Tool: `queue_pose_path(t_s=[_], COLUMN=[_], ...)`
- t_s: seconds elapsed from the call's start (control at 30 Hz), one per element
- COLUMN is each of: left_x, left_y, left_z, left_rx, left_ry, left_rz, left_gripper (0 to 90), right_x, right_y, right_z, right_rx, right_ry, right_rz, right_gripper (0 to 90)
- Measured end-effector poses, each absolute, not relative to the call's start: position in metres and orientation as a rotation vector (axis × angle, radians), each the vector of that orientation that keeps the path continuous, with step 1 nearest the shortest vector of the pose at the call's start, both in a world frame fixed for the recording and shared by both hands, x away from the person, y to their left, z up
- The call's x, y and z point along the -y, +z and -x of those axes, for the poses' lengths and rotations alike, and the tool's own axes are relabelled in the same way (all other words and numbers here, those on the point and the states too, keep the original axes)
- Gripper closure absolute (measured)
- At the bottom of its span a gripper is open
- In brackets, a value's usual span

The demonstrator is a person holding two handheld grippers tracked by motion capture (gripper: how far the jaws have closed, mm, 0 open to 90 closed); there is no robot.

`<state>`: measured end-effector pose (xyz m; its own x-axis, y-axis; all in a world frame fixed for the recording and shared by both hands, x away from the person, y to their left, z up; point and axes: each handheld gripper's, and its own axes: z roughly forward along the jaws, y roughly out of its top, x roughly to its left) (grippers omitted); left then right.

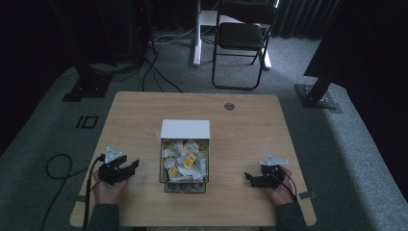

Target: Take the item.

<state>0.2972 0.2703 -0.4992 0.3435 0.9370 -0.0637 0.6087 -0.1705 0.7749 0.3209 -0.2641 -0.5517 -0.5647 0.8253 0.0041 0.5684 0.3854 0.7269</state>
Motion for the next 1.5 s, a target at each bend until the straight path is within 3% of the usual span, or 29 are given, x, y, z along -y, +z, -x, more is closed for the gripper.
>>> queue_pose_path(t_s=[0.63,1.5], left_x=[-0.247,-0.213], left_y=[-0.474,-0.475], left_z=[-0.259,-0.230], left_rx=[-1.200,-1.018], left_ry=[0.563,0.494], left_rz=[-1.917,-1.984], left_gripper=[43.8,43.8], right_x=[0.264,0.264], right_y=[-0.552,-0.552], right_z=[-0.321,-0.321], right_rx=[-2.290,-2.290], right_ry=[0.989,0.989], right_rz=[-1.209,-1.209], right_gripper=[13.7,13.7])
